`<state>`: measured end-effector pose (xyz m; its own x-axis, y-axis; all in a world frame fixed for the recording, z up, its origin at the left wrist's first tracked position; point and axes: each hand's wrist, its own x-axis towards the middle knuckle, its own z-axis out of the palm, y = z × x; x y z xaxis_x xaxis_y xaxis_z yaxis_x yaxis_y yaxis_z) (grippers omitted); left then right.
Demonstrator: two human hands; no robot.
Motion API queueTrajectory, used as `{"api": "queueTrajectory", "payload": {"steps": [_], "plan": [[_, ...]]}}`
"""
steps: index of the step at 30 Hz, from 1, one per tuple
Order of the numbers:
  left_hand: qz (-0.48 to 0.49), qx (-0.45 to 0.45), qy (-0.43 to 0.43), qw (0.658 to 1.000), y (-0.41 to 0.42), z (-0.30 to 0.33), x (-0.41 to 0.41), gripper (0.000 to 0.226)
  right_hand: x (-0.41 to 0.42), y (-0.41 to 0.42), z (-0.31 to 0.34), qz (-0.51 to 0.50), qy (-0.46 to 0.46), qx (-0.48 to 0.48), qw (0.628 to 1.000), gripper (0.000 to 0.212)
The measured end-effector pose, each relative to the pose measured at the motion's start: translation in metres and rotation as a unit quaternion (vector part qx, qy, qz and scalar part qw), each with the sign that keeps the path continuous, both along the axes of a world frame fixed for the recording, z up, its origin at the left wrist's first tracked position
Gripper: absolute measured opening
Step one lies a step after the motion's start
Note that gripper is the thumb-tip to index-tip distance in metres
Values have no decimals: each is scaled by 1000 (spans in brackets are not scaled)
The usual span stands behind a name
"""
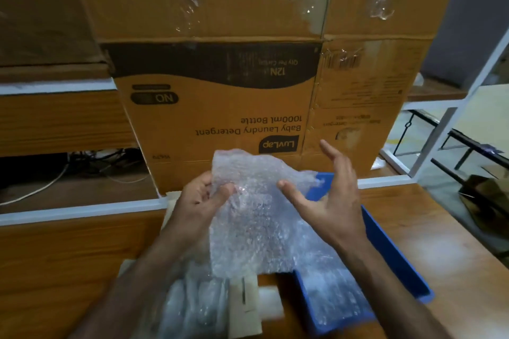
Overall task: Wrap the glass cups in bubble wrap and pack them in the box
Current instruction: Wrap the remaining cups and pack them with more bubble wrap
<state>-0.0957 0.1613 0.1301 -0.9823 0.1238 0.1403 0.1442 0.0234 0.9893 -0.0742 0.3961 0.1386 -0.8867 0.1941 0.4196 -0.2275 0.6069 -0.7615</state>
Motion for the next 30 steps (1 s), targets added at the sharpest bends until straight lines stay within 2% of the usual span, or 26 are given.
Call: {"api": "queueTrajectory", "payload": {"steps": [1,3,5,6,8,10,12,13,14,16,18,19,20,21,22,24,27,30], "plan": [[2,8,-7,1000,-14,4,-1,22,3,-9,2,45,-81,-64,994,88],[10,28,-29,999,-38,8,1,25,8,-29,-1,176,-190,-206,944,53],[2,38,-51,998,-59,9,6,30,8,-53,-9,229,-199,-292,907,17],[-2,25,-44,999,-69,8,9,33,7,-64,-11,238,-191,-313,900,11],[-6,-11,-22,1000,-90,4,16,37,1,-80,-18,245,-169,-345,890,17],[-1,-16,9,1000,-108,-2,21,32,-5,-92,-22,262,-152,-342,890,21],[4,-29,38,999,-121,-6,26,16,-8,-101,-25,284,-154,-344,881,9],[2,-42,46,998,-127,-8,29,16,-9,-106,-26,290,-160,-346,878,10],[1,-47,45,998,-133,-10,31,28,-9,-111,-26,296,-169,-349,873,16],[-16,21,-5,1000,-149,-14,35,47,-11,-120,-27,305,-185,-352,865,27],[-57,145,-95,983,-159,-14,38,40,-12,-129,-29,315,-199,-353,858,40],[-63,179,-151,970,-162,-14,39,42,-12,-132,-30,323,-204,-347,857,43],[-65,169,-197,963,-165,-16,41,48,-12,-135,-30,335,-207,-339,855,43],[-68,121,-228,964,-167,-19,42,55,-12,-139,-30,346,-207,-327,855,41],[-78,57,-236,967,-168,-23,42,58,-13,-141,-29,355,-205,-314,856,35],[-88,-24,-207,974,-169,-25,44,46,-14,-142,-30,369,-201,-301,856,27],[-35,-2,-174,984,-172,-28,43,30,-11,-141,-34,361,-176,-322,857,44],[-1,4,-132,991,-171,-29,43,25,-4,-146,-30,316,-198,-309,875,25]]}}
